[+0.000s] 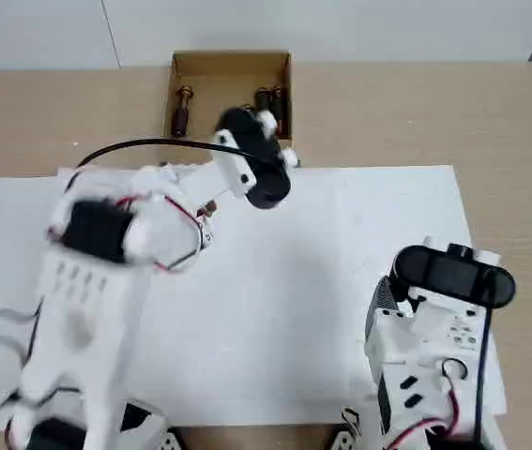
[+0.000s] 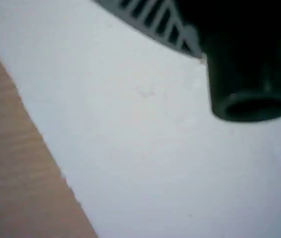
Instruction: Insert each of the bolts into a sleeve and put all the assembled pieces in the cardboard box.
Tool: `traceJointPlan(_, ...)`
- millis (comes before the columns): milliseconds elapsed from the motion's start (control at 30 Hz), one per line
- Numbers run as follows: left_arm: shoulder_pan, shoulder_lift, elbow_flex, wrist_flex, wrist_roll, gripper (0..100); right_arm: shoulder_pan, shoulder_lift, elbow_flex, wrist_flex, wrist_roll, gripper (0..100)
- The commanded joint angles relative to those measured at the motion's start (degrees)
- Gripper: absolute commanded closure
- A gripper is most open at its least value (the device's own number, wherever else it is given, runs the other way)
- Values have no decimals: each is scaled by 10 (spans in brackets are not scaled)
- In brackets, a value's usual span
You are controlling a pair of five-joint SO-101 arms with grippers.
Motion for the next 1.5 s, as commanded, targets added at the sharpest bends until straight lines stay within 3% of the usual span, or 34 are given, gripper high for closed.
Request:
traceJointPlan(0,16,-84,-29,-24,58,995,3,0,-37,1,8,995)
traceJointPlan(233,12,-155,-26,-25,62,995,-64,0,-54,2,5,995)
traceJointPlan(400,12,-215,-20,-27,171,995,-67,-8,-61,2,8,995)
traceJointPlan(533,11,-269,28,-44,192,995,-71,-64,-38,1,27,995)
traceJointPlan(667,11,-344,125,-95,229,995,-55,-70,-16,2,45,995)
traceJointPlan(1033,-91,-622,462,-286,254,995,-58,-70,106,-114,44,995)
traceJointPlan(1267,-94,-776,615,-345,421,995,-141,-70,199,-207,46,995)
traceJointPlan(1467,-97,-782,638,-346,591,995,-226,-70,281,-288,50,995)
